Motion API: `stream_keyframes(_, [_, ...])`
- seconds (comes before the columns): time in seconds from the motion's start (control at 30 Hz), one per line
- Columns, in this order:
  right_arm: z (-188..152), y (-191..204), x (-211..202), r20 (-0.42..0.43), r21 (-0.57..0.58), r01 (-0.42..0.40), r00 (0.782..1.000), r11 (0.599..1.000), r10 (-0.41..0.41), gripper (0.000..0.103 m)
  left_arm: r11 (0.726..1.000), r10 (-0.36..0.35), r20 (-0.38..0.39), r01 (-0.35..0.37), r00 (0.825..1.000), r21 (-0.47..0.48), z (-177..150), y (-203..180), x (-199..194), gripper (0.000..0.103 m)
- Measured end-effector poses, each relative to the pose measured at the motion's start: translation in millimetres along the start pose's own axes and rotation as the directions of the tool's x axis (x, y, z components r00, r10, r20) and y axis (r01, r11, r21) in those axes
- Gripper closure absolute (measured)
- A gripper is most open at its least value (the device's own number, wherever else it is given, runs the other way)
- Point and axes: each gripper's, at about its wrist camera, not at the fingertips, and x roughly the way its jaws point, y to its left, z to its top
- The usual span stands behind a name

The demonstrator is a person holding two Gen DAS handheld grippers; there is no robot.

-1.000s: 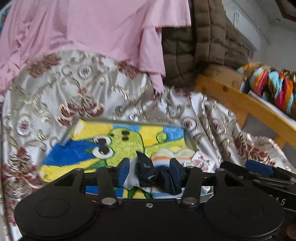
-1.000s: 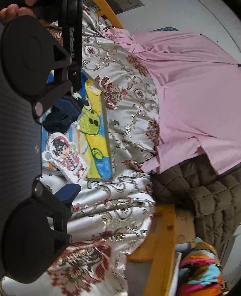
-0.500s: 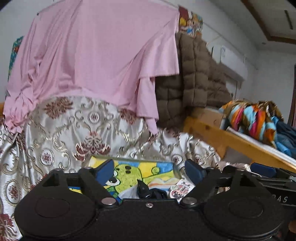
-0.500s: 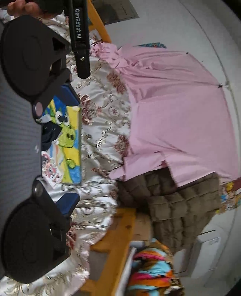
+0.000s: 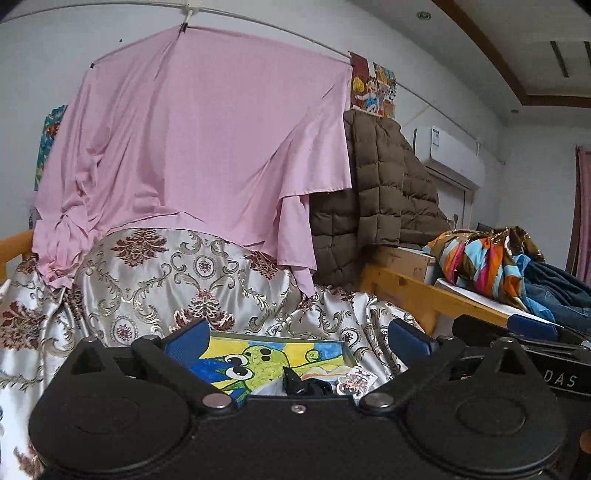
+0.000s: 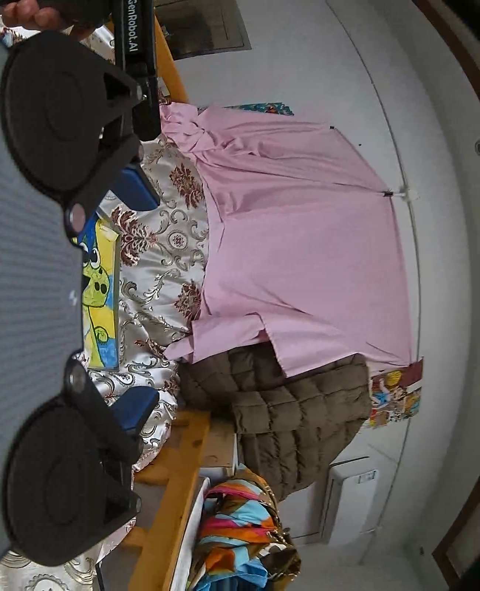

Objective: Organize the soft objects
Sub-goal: 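Open both grippers and lift them away from the tray, then lower both tools toward the pile of soft items beside the tray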

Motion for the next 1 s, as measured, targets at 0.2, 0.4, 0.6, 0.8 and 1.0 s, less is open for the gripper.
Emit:
stream_keyframes(0.2, [-13, 28, -28, 0.021, -0.046, -0.005, 1.000, 0.999, 0.006, 0.000, 1.000, 0.017, 0.009, -0.017, 1.000, -0.016, -18, 11, -33, 0.001])
stream_keyframes(0.4, [-33, 55, -50, 0.005, -0.081, -0.016, 1.000, 0.997, 0.016, 0.000, 0.999, 0.048, 0.005, -0.048, 0.999, -0.025, -37, 30, -64, 0.001])
stream_keyframes(0.6, [-49, 75, -66, -0.016, -0.101, -0.020, 1.000, 0.995, 0.019, 0.000, 0.995, 0.100, -0.013, -0.101, 0.995, -0.022, -50, 53, -89, 0.001])
stream_keyframes(0.8, [-65, 90, -76, -0.055, -0.119, -0.025, 0.998, 0.993, 0.019, 0.000, 0.985, 0.173, -0.071, -0.173, 0.982, 0.007, -65, 67, -108, 0.001])
stream_keyframes(1.0, [-80, 103, -79, -0.104, -0.137, -0.039, 0.994, 0.990, 0.025, 0.000, 0.957, 0.290, -0.188, -0.289, 0.938, 0.034, -80, 85, -118, 0.001])
